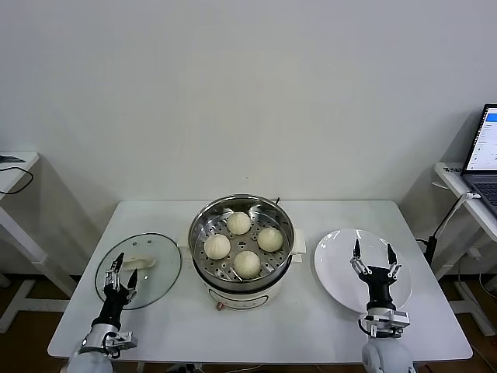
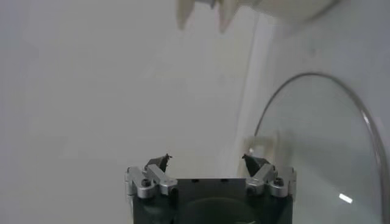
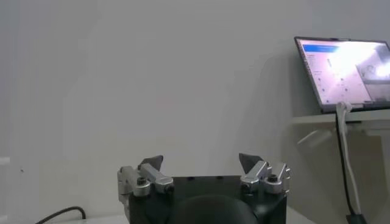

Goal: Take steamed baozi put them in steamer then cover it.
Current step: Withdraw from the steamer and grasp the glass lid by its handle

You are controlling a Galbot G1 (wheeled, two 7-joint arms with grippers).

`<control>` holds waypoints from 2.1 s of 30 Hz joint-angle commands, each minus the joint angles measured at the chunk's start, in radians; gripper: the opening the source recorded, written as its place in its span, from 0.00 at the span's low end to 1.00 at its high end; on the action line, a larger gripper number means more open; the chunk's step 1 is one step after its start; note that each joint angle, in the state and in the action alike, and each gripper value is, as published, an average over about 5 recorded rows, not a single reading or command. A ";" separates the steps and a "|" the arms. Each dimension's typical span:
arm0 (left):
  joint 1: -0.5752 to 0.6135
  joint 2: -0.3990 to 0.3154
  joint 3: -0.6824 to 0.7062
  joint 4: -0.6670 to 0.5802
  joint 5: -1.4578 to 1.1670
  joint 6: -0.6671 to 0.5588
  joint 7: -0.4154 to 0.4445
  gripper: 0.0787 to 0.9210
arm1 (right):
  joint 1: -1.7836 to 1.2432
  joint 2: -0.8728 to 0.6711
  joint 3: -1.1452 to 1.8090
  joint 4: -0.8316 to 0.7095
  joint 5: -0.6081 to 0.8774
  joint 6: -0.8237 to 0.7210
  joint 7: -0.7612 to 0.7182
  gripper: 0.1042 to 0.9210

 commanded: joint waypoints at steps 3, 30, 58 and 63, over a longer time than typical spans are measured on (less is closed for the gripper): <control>-0.131 -0.014 0.020 0.169 0.041 -0.030 -0.042 0.88 | -0.032 0.041 0.028 -0.013 -0.046 0.011 -0.018 0.88; -0.185 -0.019 0.025 0.175 0.043 0.031 -0.032 0.88 | -0.024 0.046 0.025 -0.035 -0.057 0.018 -0.033 0.88; -0.261 -0.035 0.050 0.296 0.071 0.050 0.008 0.45 | -0.021 0.049 0.020 -0.006 -0.075 0.017 -0.026 0.88; -0.251 -0.035 0.037 0.259 0.070 0.044 0.001 0.27 | -0.023 0.050 0.019 -0.002 -0.077 0.019 -0.027 0.88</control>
